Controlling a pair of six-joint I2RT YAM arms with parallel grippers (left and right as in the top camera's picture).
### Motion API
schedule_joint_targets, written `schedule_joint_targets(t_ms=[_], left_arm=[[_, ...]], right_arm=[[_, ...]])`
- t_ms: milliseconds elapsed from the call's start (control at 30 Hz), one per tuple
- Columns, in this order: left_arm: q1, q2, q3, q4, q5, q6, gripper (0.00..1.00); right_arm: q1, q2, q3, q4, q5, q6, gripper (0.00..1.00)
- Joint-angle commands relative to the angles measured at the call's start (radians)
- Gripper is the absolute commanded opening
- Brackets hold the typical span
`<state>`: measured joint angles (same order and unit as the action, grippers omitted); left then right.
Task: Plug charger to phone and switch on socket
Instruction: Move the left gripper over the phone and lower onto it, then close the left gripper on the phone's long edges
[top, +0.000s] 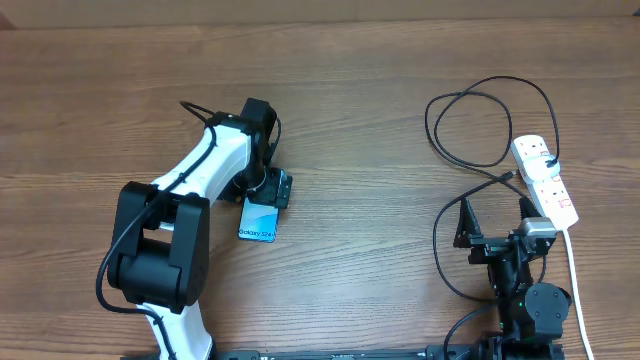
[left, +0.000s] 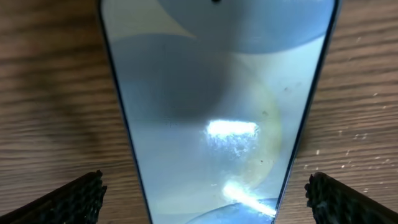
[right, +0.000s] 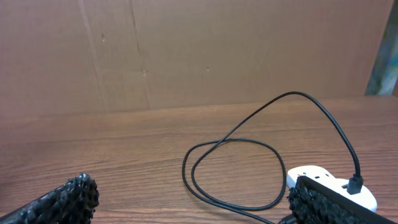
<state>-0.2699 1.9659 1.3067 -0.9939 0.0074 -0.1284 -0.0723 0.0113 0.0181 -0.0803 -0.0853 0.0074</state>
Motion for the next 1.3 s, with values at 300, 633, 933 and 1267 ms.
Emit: schedule_joint_targets(t_ms=[300, 633, 933, 1267], left_arm=[[-0.006, 0.012, -0.129, 0.1, 0.018, -0.065, 1.0], [-0.013, 0.012, -0.15, 0.172, 0.019, -0.209, 0.86], [-0.04, 0.012, -0.151, 0.173, 0.015, -0.211, 0.72], [-0.04, 0.012, -0.15, 0.151, 0.018, -0.479, 0.61]], right_arm=[[-0.004, -0.005, -0.01, 0.003, 0.01, 0.004, 1.0], [-0.004, -0.005, -0.01, 0.003, 0.01, 0.004, 1.0], [-0.004, -0.005, -0.01, 0.003, 0.01, 0.004, 1.0], [-0.004, -0.005, -0.01, 0.003, 0.01, 0.004, 1.0]])
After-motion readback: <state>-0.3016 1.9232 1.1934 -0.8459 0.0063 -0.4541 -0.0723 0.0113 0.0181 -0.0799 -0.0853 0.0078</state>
